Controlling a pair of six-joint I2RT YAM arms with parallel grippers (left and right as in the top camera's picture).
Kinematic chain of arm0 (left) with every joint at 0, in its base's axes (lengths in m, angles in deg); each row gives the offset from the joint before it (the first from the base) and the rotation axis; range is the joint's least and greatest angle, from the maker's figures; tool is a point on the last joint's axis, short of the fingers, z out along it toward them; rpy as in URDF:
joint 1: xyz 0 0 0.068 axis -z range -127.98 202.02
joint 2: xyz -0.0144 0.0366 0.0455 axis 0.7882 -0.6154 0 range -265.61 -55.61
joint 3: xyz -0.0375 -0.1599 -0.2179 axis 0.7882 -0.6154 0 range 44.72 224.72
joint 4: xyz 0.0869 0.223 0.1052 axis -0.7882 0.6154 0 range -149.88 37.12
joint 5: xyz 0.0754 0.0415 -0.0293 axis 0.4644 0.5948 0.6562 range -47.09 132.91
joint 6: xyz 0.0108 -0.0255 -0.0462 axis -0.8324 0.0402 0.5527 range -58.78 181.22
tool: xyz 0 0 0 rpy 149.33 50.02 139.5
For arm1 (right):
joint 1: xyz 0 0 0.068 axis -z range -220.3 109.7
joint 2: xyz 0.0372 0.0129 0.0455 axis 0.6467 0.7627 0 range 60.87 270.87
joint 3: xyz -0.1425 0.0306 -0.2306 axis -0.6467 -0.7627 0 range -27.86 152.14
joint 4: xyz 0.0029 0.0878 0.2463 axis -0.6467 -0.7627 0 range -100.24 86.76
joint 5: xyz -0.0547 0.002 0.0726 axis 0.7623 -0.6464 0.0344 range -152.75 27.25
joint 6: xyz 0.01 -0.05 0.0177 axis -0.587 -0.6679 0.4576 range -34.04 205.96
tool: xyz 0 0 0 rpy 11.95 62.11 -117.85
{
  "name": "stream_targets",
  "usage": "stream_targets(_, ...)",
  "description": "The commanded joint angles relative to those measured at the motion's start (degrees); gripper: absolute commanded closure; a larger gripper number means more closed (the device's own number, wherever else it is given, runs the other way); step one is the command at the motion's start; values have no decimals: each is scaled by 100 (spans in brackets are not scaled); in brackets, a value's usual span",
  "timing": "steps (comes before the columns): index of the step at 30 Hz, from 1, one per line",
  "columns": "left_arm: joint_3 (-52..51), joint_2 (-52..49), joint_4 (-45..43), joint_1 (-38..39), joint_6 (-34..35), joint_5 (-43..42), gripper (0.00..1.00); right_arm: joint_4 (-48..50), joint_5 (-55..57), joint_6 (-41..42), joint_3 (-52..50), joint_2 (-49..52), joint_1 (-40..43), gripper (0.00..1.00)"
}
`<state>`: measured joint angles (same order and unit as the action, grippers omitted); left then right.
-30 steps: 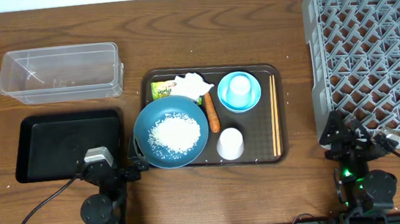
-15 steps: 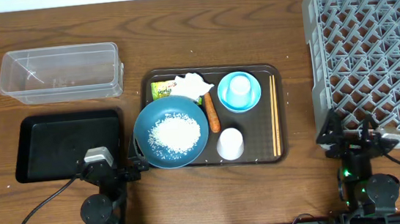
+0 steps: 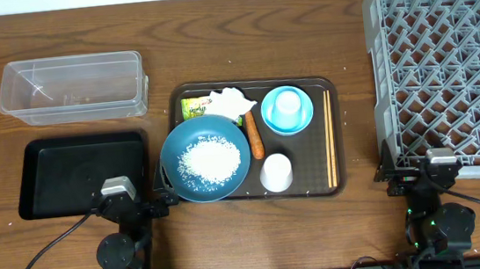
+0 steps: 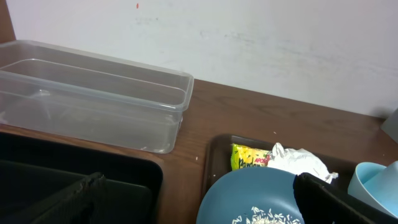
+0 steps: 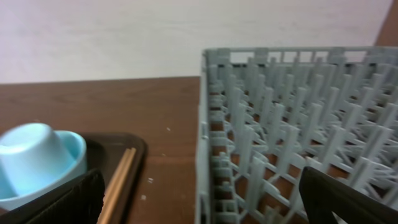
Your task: Sort waste into correct bins and load items into the dishwasher rack
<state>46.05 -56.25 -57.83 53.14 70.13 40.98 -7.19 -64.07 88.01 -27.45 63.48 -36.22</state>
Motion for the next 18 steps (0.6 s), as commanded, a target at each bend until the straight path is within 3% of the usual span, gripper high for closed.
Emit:
stream_targets(1,-109,4,199,-31,-92,114,2,-35,282,-533,-9,168,42,1)
stream_targets(18,-109,2,199,-31,-94,114,2,-33,236,-597,-9,1097,39,1)
